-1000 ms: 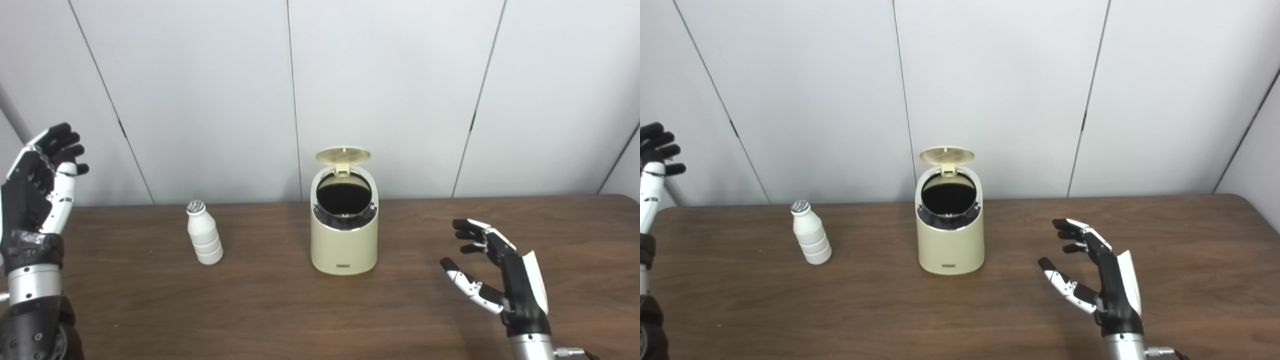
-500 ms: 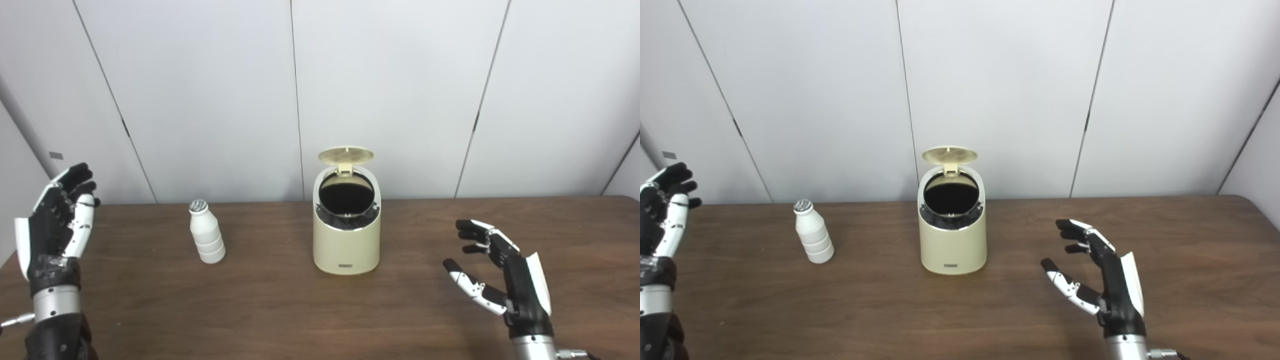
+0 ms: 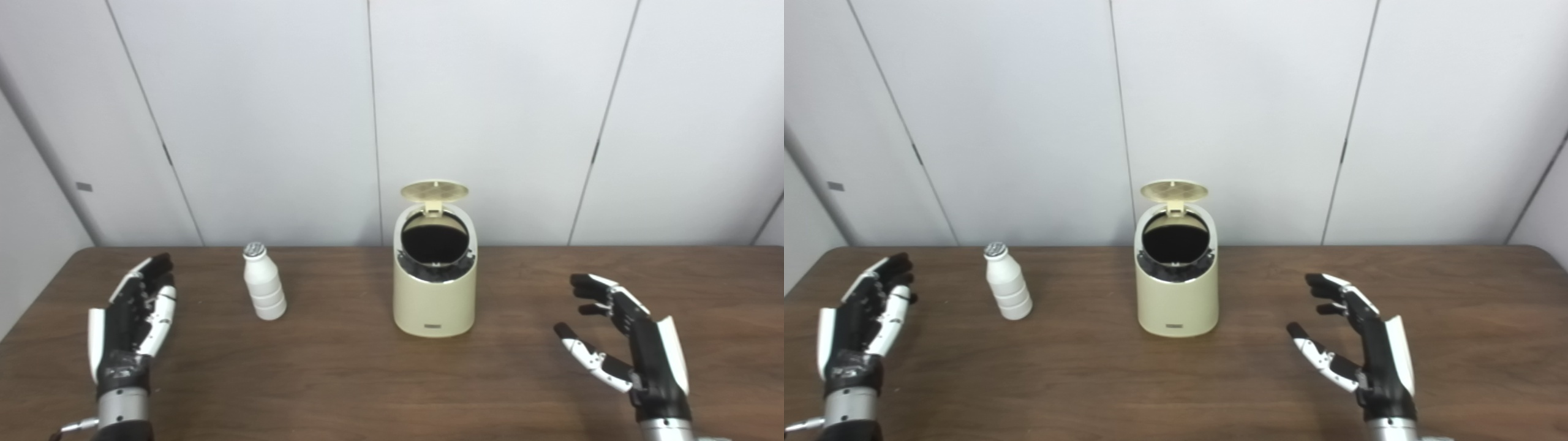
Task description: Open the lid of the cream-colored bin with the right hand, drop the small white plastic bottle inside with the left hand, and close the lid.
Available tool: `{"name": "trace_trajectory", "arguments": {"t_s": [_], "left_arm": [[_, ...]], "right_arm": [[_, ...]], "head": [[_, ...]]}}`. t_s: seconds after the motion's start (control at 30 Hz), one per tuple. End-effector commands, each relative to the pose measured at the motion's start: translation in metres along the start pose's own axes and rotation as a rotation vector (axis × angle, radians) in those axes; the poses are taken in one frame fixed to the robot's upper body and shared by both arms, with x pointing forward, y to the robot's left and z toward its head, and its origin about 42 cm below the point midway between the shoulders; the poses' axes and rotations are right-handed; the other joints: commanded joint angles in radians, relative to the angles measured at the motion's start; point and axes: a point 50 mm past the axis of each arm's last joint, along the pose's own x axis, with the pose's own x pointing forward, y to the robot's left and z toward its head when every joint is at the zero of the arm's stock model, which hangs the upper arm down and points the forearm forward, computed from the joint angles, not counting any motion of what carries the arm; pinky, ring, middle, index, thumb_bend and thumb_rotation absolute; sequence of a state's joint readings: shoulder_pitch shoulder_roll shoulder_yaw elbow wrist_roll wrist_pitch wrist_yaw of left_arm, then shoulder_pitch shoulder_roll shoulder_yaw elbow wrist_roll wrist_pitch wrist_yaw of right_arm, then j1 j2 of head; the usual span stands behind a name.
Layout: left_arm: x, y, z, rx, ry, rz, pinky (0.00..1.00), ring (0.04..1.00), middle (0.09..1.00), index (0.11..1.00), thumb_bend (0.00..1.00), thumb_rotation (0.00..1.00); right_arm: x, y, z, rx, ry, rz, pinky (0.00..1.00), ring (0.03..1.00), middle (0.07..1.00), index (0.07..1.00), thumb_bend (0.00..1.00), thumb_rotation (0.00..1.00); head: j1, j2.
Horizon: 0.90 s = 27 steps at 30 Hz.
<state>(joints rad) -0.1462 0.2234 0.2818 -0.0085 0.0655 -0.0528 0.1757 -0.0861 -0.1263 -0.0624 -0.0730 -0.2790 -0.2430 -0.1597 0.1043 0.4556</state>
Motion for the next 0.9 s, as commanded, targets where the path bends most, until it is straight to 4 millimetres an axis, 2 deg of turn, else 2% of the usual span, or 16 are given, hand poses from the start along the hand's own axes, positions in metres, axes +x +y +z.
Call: {"name": "trace_trajectory", "arguments": {"t_s": [0.0,0.13,0.2,0.4,0.63,0.67,0.7,0.73,0.77,0.8,0.87], "left_arm": [[0.008,-0.003,0.007,-0.012,-0.07,0.008,0.71,0.797,0.814,0.804,0.21,0.46],[0.006,-0.008,-0.006,0.01,-0.044,0.001,0.72,0.8,0.815,0.806,0.22,0.46],[0.008,-0.009,-0.013,0.023,-0.031,0.0,0.71,0.791,0.81,0.8,0.24,0.46],[0.012,-0.009,-0.027,0.031,0.001,0.017,0.7,0.781,0.805,0.789,0.25,0.44],[0.018,-0.007,-0.036,0.021,0.0,-0.005,0.71,0.789,0.808,0.801,0.25,0.51],[0.019,-0.007,-0.036,0.022,-0.002,-0.019,0.74,0.814,0.831,0.824,0.3,0.61],[0.019,-0.007,-0.038,0.039,-0.004,-0.035,0.75,0.824,0.841,0.834,0.4,0.66],[0.018,-0.007,-0.039,0.058,-0.003,-0.046,0.75,0.827,0.843,0.837,0.43,0.67],[0.018,-0.007,-0.039,0.07,-0.002,-0.052,0.75,0.833,0.85,0.843,0.55,0.7],[0.018,-0.007,-0.04,0.084,0.001,-0.058,0.75,0.835,0.852,0.845,0.59,0.71],[0.017,-0.009,-0.04,0.114,0.02,-0.057,0.77,0.852,0.863,0.853,0.76,0.72]], "right_arm": [[0.009,-0.008,0.007,0.01,-0.077,-0.01,0.62,0.729,0.745,0.715,0.25,0.08],[0.009,-0.012,0.002,-0.004,-0.084,-0.007,0.62,0.723,0.745,0.721,0.25,0.03],[0.009,-0.015,0.001,-0.016,-0.084,-0.011,0.6,0.713,0.742,0.717,0.24,0.05],[0.01,-0.019,-0.002,-0.021,-0.084,-0.016,0.67,0.744,0.748,0.727,0.24,0.0],[0.011,-0.021,-0.003,-0.007,-0.083,-0.019,0.67,0.747,0.752,0.73,0.22,0.0],[0.011,-0.022,-0.003,-0.01,-0.082,-0.021,0.66,0.744,0.751,0.728,0.23,0.0],[0.011,-0.023,-0.003,-0.014,-0.082,-0.023,0.66,0.741,0.751,0.726,0.23,0.0],[0.011,-0.024,-0.002,-0.015,-0.082,-0.025,0.65,0.741,0.751,0.726,0.23,0.0],[0.011,-0.025,-0.002,-0.015,-0.081,-0.026,0.65,0.739,0.75,0.725,0.23,0.0],[0.012,-0.025,-0.002,-0.006,-0.08,-0.027,0.64,0.738,0.75,0.724,0.23,0.0],[0.011,-0.025,0.0,0.025,-0.069,-0.027,0.65,0.745,0.754,0.722,0.22,0.0]], "head": [[0.012,-0.005],[0.037,-0.012],[0.043,-0.014],[0.058,-0.021],[0.082,-0.032],[0.099,-0.034],[0.106,-0.034],[0.115,-0.036],[0.115,-0.036],[0.123,-0.037],[0.13,-0.04]]}}
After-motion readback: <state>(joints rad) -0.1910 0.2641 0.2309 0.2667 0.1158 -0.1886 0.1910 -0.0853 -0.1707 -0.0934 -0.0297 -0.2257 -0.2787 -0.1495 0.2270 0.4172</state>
